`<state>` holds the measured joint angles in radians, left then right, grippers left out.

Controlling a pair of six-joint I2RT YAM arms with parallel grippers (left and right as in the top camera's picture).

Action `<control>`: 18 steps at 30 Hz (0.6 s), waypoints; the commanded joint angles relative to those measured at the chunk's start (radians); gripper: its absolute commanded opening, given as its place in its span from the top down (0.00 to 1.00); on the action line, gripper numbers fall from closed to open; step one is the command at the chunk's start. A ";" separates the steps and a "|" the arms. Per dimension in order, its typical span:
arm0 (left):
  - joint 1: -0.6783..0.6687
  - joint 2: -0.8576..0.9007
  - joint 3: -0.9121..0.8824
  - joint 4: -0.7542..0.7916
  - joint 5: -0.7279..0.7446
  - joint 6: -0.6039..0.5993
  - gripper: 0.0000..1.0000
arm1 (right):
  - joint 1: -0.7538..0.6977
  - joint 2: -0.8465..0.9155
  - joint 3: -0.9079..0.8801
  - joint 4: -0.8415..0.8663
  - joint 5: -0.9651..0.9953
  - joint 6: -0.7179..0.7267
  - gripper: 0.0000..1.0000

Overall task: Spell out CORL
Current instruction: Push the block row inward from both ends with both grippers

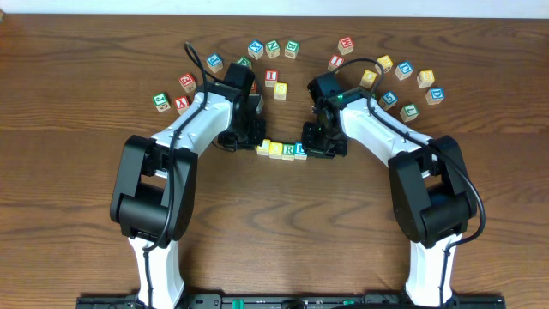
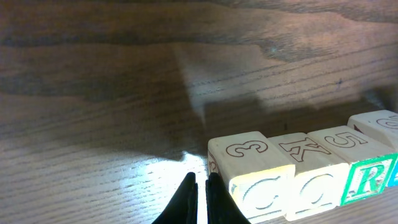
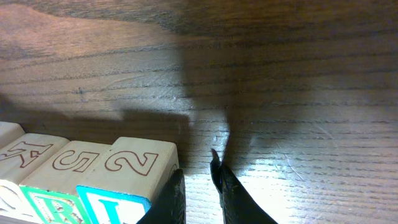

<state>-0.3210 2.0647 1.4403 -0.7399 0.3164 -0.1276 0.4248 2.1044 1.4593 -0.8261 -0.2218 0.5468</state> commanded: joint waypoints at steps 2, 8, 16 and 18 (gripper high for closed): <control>-0.004 0.008 -0.010 -0.007 0.013 -0.037 0.92 | -0.005 -0.006 -0.018 0.000 0.007 -0.045 0.85; -0.004 0.008 -0.010 -0.011 0.013 -0.093 0.93 | -0.032 -0.006 -0.015 -0.004 0.009 -0.065 0.84; -0.009 0.008 -0.010 -0.013 0.013 -0.189 0.93 | -0.036 -0.006 -0.008 0.012 0.002 -0.056 0.81; -0.012 0.008 -0.010 -0.013 0.013 -0.190 0.92 | -0.036 -0.006 -0.008 0.016 0.001 -0.054 0.81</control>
<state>-0.3244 2.0647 1.4403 -0.7509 0.3164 -0.2760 0.3935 2.1044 1.4593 -0.8185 -0.2363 0.4995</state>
